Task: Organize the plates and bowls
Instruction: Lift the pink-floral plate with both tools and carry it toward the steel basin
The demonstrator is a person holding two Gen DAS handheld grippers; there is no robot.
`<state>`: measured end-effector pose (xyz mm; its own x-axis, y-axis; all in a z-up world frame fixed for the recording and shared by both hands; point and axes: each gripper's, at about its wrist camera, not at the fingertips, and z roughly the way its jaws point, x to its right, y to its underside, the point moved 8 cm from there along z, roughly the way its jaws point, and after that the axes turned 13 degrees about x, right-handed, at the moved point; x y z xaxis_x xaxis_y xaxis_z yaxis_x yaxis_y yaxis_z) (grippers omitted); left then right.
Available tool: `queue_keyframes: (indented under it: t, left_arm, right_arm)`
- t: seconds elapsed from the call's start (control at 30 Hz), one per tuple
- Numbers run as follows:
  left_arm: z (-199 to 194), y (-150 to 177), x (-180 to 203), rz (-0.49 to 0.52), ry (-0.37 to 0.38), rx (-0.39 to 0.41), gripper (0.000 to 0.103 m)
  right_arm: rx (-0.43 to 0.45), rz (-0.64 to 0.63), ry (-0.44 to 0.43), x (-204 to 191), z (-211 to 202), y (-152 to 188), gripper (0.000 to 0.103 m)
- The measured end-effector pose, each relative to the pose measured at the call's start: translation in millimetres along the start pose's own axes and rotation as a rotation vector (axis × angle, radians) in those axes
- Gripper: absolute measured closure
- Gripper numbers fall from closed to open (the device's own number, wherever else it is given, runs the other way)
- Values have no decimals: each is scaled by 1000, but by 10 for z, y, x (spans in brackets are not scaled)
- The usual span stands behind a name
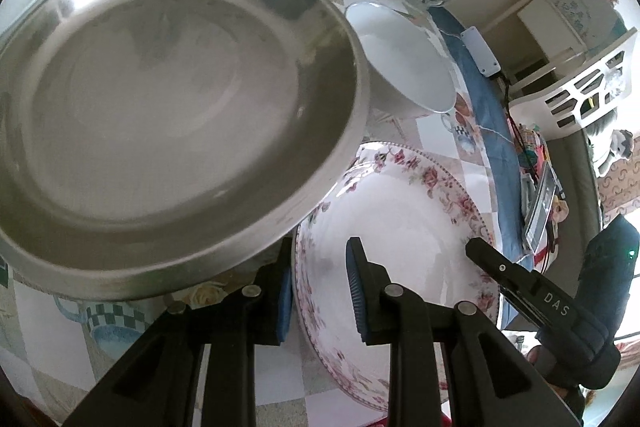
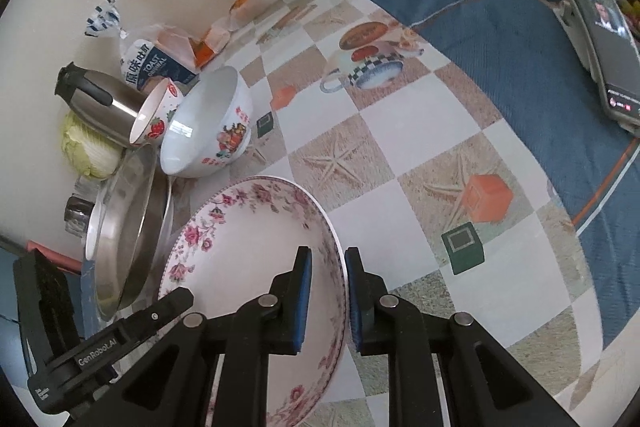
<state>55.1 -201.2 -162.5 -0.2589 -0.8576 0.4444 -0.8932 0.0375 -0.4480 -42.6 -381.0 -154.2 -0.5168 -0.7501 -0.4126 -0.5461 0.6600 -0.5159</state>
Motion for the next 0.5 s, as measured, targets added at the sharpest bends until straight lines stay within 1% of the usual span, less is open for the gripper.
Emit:
queue_keyframes:
  t: [0.23, 0.5]
  left_arm:
    - [2, -25, 86, 42, 4, 14, 77]
    - [-63, -85, 192, 86, 15, 45, 77]
  right_arm:
    - [7, 3, 8, 27, -19, -16, 85]
    - [51, -12, 8, 1, -143, -96, 85]
